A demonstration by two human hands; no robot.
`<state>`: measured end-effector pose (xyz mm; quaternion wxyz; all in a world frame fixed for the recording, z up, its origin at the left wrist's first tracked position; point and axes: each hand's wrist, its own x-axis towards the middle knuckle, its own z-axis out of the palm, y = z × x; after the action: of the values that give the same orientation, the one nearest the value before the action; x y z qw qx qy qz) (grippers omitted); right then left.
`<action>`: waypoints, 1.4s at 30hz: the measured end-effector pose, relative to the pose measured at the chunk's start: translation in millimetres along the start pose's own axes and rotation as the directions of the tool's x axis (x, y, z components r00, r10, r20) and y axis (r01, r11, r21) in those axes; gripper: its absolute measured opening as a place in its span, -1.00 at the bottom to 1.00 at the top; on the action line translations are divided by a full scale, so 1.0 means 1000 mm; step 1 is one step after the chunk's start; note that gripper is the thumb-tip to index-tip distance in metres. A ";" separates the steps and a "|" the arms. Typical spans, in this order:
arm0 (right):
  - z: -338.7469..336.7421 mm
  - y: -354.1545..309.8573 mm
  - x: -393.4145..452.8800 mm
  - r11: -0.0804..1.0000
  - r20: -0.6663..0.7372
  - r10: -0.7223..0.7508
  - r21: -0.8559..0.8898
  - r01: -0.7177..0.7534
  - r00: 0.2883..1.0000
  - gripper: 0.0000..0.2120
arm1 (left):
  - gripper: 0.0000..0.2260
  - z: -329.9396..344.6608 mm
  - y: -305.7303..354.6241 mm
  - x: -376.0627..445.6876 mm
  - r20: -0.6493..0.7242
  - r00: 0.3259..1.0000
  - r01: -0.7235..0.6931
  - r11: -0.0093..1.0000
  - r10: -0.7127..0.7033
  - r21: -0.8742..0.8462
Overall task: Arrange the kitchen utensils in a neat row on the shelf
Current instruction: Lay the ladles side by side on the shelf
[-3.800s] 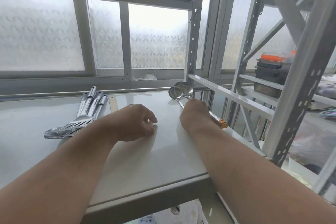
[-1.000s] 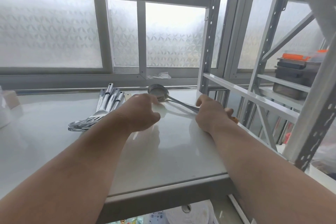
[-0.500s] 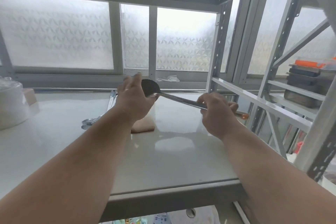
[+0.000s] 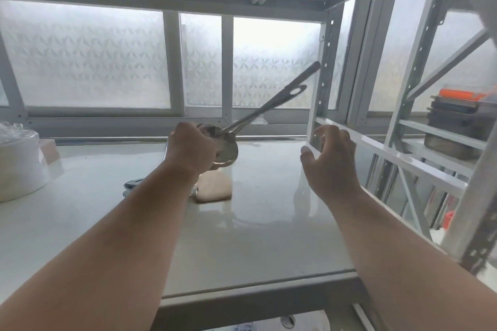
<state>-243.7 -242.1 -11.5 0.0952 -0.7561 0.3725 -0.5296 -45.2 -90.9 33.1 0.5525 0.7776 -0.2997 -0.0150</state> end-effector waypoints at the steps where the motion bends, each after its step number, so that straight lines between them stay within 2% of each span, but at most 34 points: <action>1: -0.001 -0.003 -0.002 0.996 0.066 0.035 0.080 -0.040 0.997 -0.76 | -0.83 0.001 0.003 -0.003 0.014 0.996 0.084 0.984 -0.083 -0.155; 3: -0.002 -0.012 -0.006 0.967 0.318 0.089 0.199 -0.158 0.944 -0.85 | -0.84 0.007 0.008 -0.010 0.079 0.974 0.227 0.904 -0.213 -0.364; 5: -0.002 -0.020 -0.011 0.912 0.523 0.051 0.323 -0.253 0.851 -0.81 | -0.81 0.018 0.010 -0.016 0.159 0.951 0.310 0.831 -0.267 -0.462; 7: -0.001 -0.028 -0.014 0.813 0.615 0.014 0.452 -0.367 0.788 -0.71 | -0.76 0.030 0.012 -0.024 0.230 0.938 0.343 0.807 -0.261 -0.480; 9: 0.001 -0.034 -0.017 0.742 0.653 -0.002 0.509 -0.437 0.758 -0.59 | -0.71 0.042 0.011 -0.029 0.304 0.926 0.348 0.822 -0.226 -0.451; 12: 0.004 -0.039 -0.018 0.724 0.635 0.033 0.517 -0.456 0.772 -0.53 | -0.75 0.052 0.014 -0.036 0.351 0.926 0.293 0.855 -0.142 -0.428; 16: 0.005 -0.036 -0.013 0.698 0.574 0.179 0.499 -0.514 0.799 -0.89 | -0.66 0.058 0.011 -0.036 0.362 0.932 0.174 0.915 -0.033 -0.365; 21: 0.002 -0.026 -0.009 0.754 0.448 0.361 0.375 -0.539 0.818 -0.73 | -0.69 0.058 0.008 -0.040 0.361 0.928 -0.030 0.982 0.096 -0.185; 25: -0.005 -0.010 -0.003 0.810 0.352 0.450 0.225 -0.541 0.821 -0.72 | -0.72 0.054 0.007 -0.036 0.345 0.928 -0.047 0.961 0.143 -0.273; 27: -0.006 -0.001 0.002 0.858 0.316 0.452 0.104 -0.504 0.834 -0.76 | -0.69 0.049 0.008 -0.038 0.379 0.906 -0.069 0.951 0.186 -0.302; 30: -0.011 0.008 0.007 0.885 0.281 0.456 -0.038 -0.465 0.845 -0.79 | -0.72 0.044 0.007 -0.042 0.448 0.867 -0.135 0.968 0.218 -0.210; 33: -0.019 0.012 0.008 0.871 0.251 0.485 -0.049 -0.489 0.838 -0.76 | -0.92 0.046 0.002 -0.039 0.446 0.861 -0.225 0.969 0.246 -0.099; 37: -0.038 0.014 0.003 0.859 0.284 0.505 -0.072 -0.507 0.815 -0.85 | -0.84 0.052 -0.008 -0.035 0.496 0.814 -0.348 0.938 0.304 -0.004; 42: -0.067 0.022 -0.018 0.877 0.237 0.477 -0.062 -0.477 0.846 -0.75 | -0.80 0.065 -0.004 -0.053 0.563 0.779 -0.375 0.924 0.275 0.068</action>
<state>-315.3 -228.6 -7.9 0.2686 -0.6993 0.5342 -0.3918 -109.6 -119.7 -12.0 0.3677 0.7229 -0.5741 -0.1124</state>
